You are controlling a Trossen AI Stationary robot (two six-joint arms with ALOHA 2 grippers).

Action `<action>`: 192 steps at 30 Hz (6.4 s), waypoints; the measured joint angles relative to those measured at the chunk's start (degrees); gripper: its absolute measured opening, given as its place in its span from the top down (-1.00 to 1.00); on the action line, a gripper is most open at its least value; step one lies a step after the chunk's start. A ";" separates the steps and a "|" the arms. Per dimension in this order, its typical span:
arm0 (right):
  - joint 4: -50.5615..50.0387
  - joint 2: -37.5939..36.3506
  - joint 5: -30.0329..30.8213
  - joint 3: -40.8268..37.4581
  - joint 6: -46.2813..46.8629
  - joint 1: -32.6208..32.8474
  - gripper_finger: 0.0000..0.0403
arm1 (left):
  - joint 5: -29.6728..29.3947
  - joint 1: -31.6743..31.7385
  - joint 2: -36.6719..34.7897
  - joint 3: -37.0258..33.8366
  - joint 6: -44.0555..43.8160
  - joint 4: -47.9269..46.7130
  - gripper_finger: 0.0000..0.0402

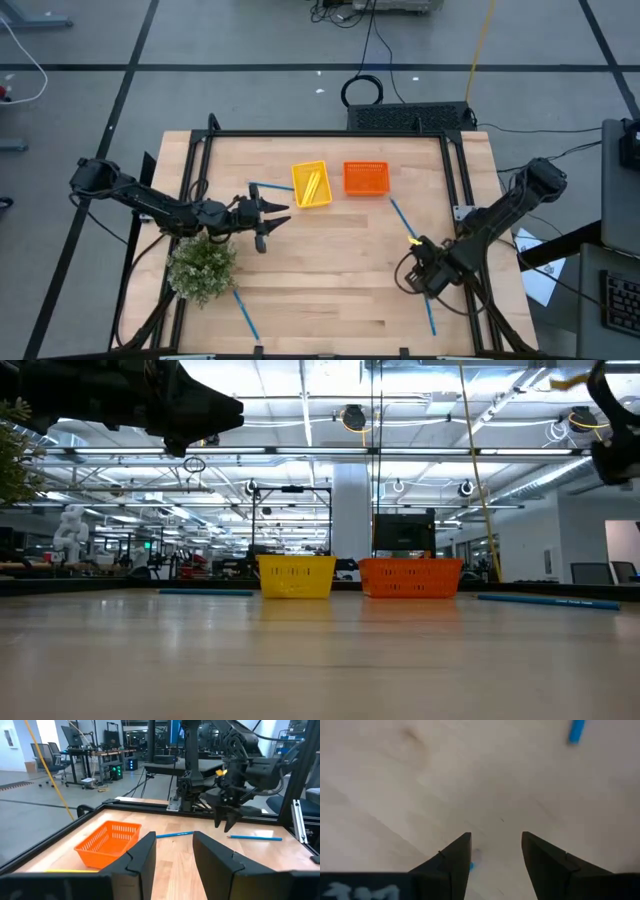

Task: Sort pens & pencils
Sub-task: Put the bottom right blue pencil into the orange basket

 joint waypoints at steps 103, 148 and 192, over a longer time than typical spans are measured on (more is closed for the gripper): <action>22.31 0.17 -8.28 -4.50 -13.15 -1.41 0.41 | -0.05 0.00 0.02 0.04 0.09 -1.22 0.33; 12.91 9.62 -4.94 -0.34 -12.51 -1.87 0.56 | -0.08 0.00 0.02 0.04 0.02 -1.25 0.33; 23.27 -12.79 11.34 0.46 -49.94 -21.25 1.00 | -0.05 0.00 0.02 0.04 0.16 -1.20 0.33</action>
